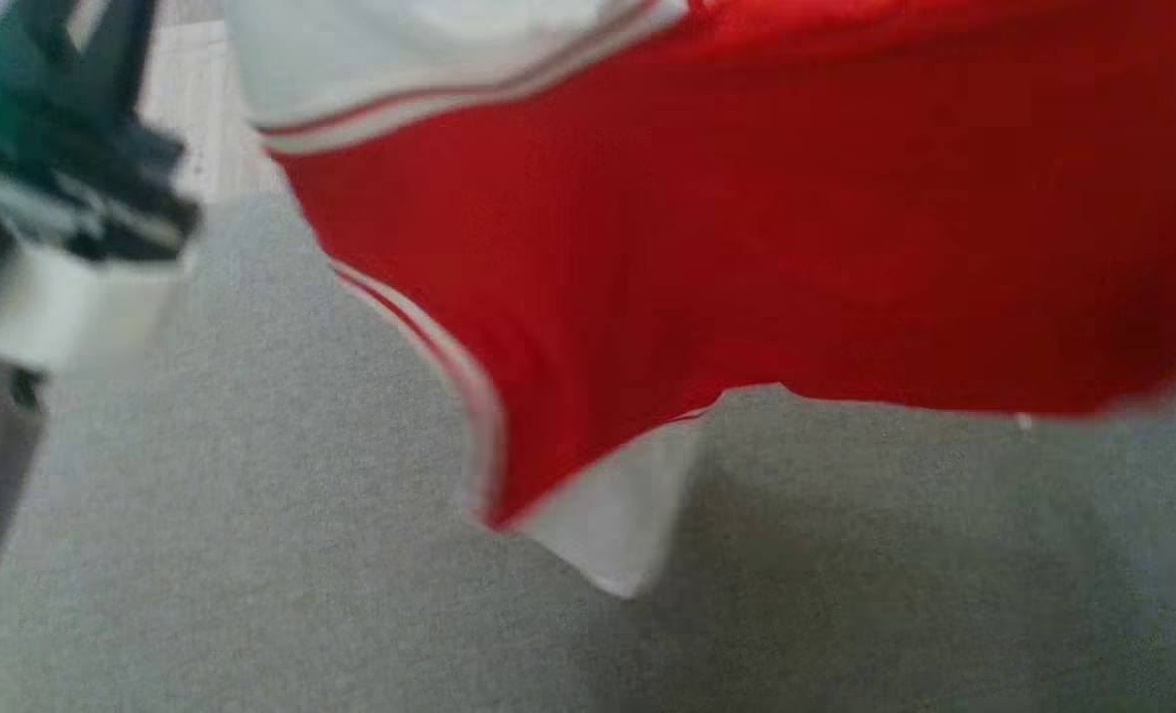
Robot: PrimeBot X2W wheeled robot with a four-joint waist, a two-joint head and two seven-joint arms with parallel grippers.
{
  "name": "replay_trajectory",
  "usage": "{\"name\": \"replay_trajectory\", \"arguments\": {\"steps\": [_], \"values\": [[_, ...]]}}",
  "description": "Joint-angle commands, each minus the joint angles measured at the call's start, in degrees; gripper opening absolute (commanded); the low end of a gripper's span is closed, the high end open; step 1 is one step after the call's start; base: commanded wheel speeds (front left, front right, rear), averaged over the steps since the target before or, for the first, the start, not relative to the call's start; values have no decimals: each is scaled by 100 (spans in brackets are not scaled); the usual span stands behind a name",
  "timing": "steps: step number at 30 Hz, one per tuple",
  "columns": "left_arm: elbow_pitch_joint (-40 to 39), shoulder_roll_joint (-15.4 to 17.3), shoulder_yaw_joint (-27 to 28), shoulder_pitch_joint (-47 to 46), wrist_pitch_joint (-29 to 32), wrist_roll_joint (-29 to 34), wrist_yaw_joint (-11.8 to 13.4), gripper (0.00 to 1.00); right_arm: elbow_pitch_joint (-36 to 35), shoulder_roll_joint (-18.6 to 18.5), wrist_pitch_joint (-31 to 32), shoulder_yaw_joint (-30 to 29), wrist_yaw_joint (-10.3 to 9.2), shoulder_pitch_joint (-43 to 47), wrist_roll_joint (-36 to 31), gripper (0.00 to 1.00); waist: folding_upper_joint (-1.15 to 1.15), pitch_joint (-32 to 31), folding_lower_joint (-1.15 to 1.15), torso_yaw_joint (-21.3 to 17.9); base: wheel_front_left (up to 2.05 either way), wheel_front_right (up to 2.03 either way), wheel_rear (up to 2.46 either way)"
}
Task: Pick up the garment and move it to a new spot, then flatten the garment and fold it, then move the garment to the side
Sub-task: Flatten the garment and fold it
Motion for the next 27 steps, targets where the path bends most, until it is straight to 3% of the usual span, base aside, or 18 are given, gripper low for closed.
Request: {"name": "replay_trajectory", "arguments": {"steps": [1, 9, 15, 18, 22, 25, 27], "values": [[118, 210, 302, -647, 101, -91, -95, 0, -18, -135, 134, 251, -4, -392, -51, 0, 0, 86, 2, 42, 0, 0, 0], [1825, -119, -165, -2349, 266, -64, -412, 0, 1106, 142, 129, 1060, -4, -1592, -381, 0, 0, 744, 2, 179, 0, 0, 0], [3513, -433, -476, -3891, 44, 243, -465, 0, 2545, 435, -639, 1650, -4, -2870, -800, 0, 0, 1359, 2, 204, 0, 0, 0], [4122, -546, -472, -4625, -167, 470, -293, 0, 3135, 512, -1177, 1715, -4, -3474, -959, 0, 0, 1589, 2, 193, 0, 0, 0], [4484, -676, -486, -5321, -315, 711, -61, 0, 3680, 418, -1838, 1760, -4, -4035, -1127, 0, 0, 1818, 2, 218, 0, 0, 0], [4282, -757, -493, -5404, -327, 687, -96, 0, 3939, 294, -2135, 1897, -4, -4177, -1121, 0, 0, 2011, 2, 283, 0, 0, 0], [3924, -718, -483, -4969, -329, 577, -159, 0, 4202, 216, -2384, 2107, -4, -4087, -1076, 0, 0, 2162, 2, 354, 0, 0, 0]]}}
